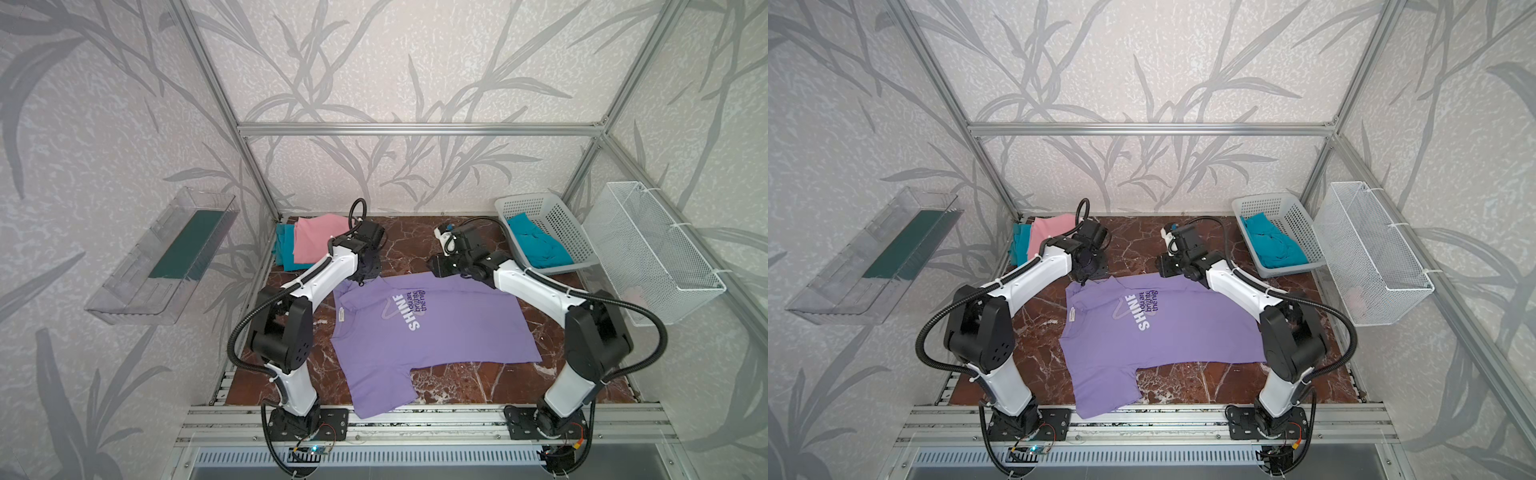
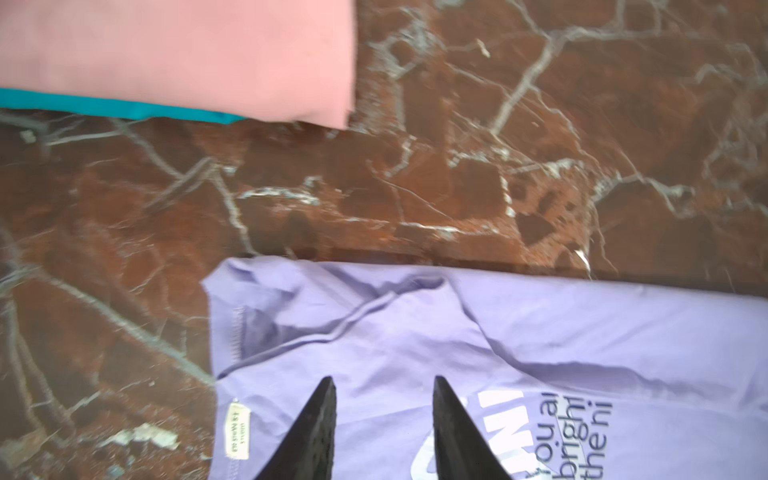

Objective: Fold and stack the t-shirts

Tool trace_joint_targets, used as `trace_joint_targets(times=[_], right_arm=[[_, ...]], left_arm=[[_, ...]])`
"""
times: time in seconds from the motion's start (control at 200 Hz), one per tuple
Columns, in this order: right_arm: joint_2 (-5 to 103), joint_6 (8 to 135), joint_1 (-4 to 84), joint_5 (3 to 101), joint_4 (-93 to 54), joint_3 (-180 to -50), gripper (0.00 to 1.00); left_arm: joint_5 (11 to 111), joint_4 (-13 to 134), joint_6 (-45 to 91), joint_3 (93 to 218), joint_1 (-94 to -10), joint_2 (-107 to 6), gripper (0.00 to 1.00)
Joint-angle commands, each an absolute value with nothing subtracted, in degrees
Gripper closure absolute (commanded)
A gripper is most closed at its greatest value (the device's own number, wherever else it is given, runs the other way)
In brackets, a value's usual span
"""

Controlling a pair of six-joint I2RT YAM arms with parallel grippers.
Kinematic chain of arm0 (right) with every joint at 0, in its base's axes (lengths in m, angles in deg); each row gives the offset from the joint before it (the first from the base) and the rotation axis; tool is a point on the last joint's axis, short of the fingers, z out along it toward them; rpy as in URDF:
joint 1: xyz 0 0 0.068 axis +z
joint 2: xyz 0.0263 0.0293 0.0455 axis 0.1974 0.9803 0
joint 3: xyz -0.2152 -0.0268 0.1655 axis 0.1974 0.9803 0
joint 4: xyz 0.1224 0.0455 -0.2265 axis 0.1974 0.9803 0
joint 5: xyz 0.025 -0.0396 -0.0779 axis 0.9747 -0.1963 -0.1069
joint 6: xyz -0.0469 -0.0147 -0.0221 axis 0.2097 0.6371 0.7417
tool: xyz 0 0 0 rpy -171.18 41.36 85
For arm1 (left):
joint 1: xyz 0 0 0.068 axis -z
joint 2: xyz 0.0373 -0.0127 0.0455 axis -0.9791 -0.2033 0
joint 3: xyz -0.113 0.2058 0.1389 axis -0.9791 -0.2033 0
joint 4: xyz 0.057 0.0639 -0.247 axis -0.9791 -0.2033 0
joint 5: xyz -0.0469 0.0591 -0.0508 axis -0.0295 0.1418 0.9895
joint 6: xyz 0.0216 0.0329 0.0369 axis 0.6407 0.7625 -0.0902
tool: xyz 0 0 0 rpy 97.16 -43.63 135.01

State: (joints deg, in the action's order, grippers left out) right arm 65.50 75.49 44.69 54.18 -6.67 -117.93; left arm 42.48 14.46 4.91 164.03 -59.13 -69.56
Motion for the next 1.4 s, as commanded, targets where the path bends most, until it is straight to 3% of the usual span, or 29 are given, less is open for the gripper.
trace_joint_targets(times=[0.0,0.425,0.625,0.67,0.78,0.83,0.87,0.995,1.115,1.395], right_arm=[[73.7,81.5,48.4,59.0,-5.9,-127.6,0.48],[101.1,86.5,53.6,57.1,11.9,-159.0,0.44],[106.9,86.6,53.8,56.0,15.6,-166.6,0.52],[107.9,86.7,53.8,56.3,16.5,-168.1,0.57],[109.1,86.4,53.8,57.7,17.8,-170.3,0.92],[108.6,86.3,53.8,58.4,18.1,-170.3,1.0],[108.1,86.5,53.9,58.4,18.5,-170.0,1.0],[101.8,87.4,53.9,56.8,16.4,-163.5,1.0],[89.4,87.4,53.9,55.1,5.7,-146.9,1.0],[66.5,83.2,54.0,55.2,-11.8,-114.3,1.0]], left_arm=[[42.3,12.9,3.2,159.5,-63.9,-68.8,0.63],[48.8,22.1,1.8,155.7,-70.4,-75.5,0.58],[49.6,22.4,1.7,156.6,-71.4,-79.4,0.61],[49.6,22.5,1.6,156.4,-71.6,-79.6,0.61],[49.6,22.9,1.5,155.8,-72.3,-80.0,0.68],[49.6,22.9,1.6,155.9,-72.7,-80.2,0.74],[49.6,22.8,1.5,156.0,-73.0,-80.3,0.78],[49.5,22.4,1.5,156.2,-73.8,-80.5,0.88],[49.4,22.0,1.5,156.3,-74.3,-80.9,0.93],[49.1,21.9,1.3,155.9,-74.8,-81.6,0.95]])
